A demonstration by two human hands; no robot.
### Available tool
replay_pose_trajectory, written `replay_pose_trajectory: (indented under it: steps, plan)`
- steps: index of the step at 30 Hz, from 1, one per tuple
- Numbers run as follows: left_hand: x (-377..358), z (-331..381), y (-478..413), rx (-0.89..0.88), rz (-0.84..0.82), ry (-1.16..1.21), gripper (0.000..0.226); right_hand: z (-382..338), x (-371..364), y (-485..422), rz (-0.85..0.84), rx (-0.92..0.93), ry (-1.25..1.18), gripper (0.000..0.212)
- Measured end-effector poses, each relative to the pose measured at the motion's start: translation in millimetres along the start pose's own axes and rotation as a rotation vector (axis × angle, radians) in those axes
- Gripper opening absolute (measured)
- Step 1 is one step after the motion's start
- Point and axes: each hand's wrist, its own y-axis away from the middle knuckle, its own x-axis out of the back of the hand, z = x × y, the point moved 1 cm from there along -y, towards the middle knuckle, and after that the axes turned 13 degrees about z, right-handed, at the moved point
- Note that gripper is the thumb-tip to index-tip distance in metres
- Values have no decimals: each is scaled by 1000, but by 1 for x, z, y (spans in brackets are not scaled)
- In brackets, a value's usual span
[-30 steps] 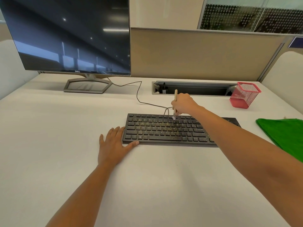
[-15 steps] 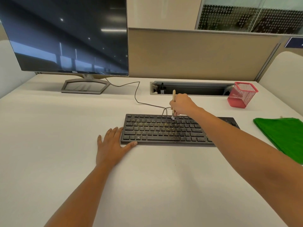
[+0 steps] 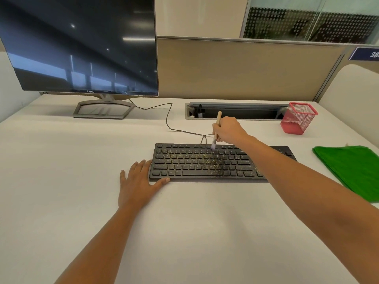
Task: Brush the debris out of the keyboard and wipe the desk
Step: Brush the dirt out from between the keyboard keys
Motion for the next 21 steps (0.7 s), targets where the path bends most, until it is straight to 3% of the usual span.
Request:
replay_pose_trajectory:
  steps: [3, 10, 12, 16, 21]
  plan:
    - [0, 0, 0, 1, -4, -1, 110, 1, 1, 2, -4, -1, -26, 34]
    - [-1, -1, -1, -4, 4, -3, 109, 10, 10, 2, 65, 6, 240, 33]
    - [-1, -1, -1, -5, 7, -5, 109, 9, 10, 0, 100, 9, 186, 34]
    - [-2, -1, -1, 1, 4, -7, 110, 10, 7, -1, 16, -22, -44, 33]
    - [-2, -1, -1, -8, 15, -11, 109, 14, 13, 0, 58, 2, 218, 33]
